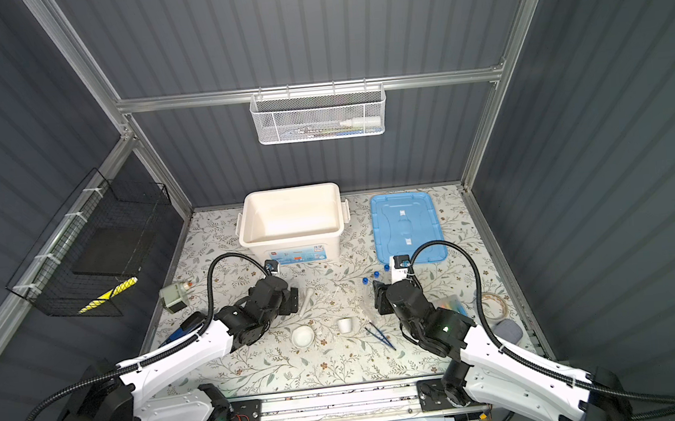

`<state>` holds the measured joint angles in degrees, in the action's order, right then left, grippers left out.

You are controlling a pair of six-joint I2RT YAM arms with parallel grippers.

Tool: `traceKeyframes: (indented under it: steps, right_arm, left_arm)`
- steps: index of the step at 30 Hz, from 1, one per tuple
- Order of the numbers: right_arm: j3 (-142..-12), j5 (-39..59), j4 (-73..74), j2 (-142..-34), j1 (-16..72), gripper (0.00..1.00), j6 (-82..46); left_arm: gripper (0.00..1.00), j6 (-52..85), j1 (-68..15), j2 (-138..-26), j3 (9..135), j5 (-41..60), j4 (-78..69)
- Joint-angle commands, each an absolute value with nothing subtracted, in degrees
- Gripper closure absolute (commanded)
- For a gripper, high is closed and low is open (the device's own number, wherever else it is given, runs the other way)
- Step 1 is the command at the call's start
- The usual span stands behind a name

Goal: Organize the chemistry lab equipment
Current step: 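Lower the left gripper over the glass jar and close on it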

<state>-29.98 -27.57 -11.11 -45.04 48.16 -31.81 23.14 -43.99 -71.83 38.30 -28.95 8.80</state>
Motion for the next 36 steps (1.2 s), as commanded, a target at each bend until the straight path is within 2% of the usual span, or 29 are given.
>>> traceKeyframes:
  steps: [1, 8, 12, 29, 36]
  right_arm:
    - [-29.0, -29.6, -12.4, -43.8, 48.4, 0.38, -32.9]
    - [-28.5, -30.2, -13.0, -42.5, 48.4, 0.37, -33.0]
    - [-28.5, -30.6, -13.2, -42.1, 48.4, 0.33, -33.2]
    - [-27.9, -32.9, -15.4, -38.9, 48.2, 0.26, -33.3]
    - [-28.1, -33.2, -16.4, -38.5, 47.8, 0.25, -32.9]
  left_arm:
    - [0.09, 21.9, -43.1, -73.8, 41.1, -26.7, 7.7]
    - [0.11, 21.5, -42.6, -77.0, 42.7, -25.0, 6.9]
    - [0.15, 21.3, -42.4, -78.6, 43.6, -24.6, 7.0]
    - [0.34, 21.2, -42.0, -83.7, 46.1, -23.2, 6.5]
    - [0.44, 20.7, -41.8, -84.1, 46.2, -22.6, 6.1]
